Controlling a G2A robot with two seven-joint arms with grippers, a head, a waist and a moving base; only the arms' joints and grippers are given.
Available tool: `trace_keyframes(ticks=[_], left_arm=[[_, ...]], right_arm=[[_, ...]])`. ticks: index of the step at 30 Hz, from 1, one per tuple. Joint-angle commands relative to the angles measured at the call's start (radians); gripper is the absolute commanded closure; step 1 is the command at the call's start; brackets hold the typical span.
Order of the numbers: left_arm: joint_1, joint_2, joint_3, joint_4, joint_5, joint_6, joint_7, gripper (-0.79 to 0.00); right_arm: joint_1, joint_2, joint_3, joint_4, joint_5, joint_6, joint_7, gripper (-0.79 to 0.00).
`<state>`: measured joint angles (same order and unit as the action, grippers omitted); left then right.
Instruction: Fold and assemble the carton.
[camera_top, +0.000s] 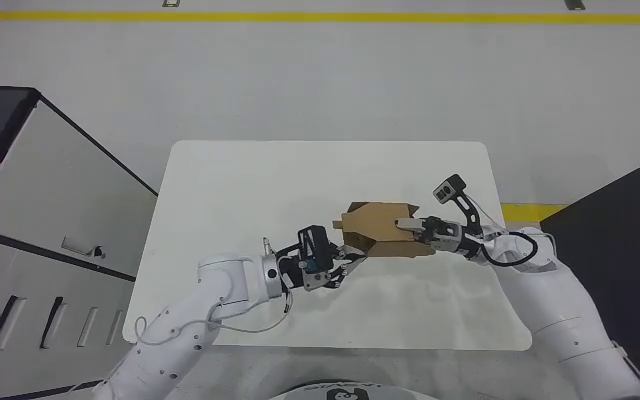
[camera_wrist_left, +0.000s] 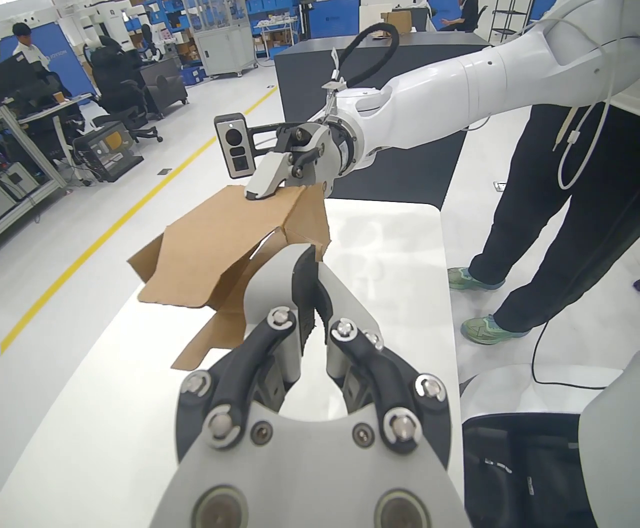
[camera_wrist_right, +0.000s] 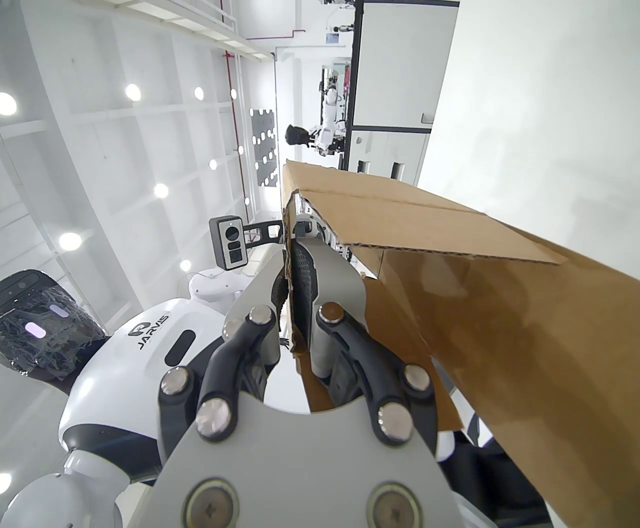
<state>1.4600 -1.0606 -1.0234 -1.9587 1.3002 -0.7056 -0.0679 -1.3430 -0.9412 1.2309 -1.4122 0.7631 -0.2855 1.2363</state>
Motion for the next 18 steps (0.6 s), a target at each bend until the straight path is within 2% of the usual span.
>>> trace_keyframes(ticks=[1,13,18], left_arm=[[-0.007,-0.002,0.012,0.001,0.002,-0.004,-0.004,0.000],[-0.069,-0.021,0.093,0.022,0.013,0.038,-0.048,0.000],[-0.073,-0.020,0.072,0.034,-0.008,0.054,-0.041,0.000]], right_arm=[[-0.001,-0.001,-0.001,-0.001,-0.003,0.003,-0.004,0.000],[-0.002,-0.008,-0.006,-0.006,-0.006,0.024,-0.004,0.000],[0.000,-0.010,0.001,0.002,0.005,0.020,0.020,0.000]])
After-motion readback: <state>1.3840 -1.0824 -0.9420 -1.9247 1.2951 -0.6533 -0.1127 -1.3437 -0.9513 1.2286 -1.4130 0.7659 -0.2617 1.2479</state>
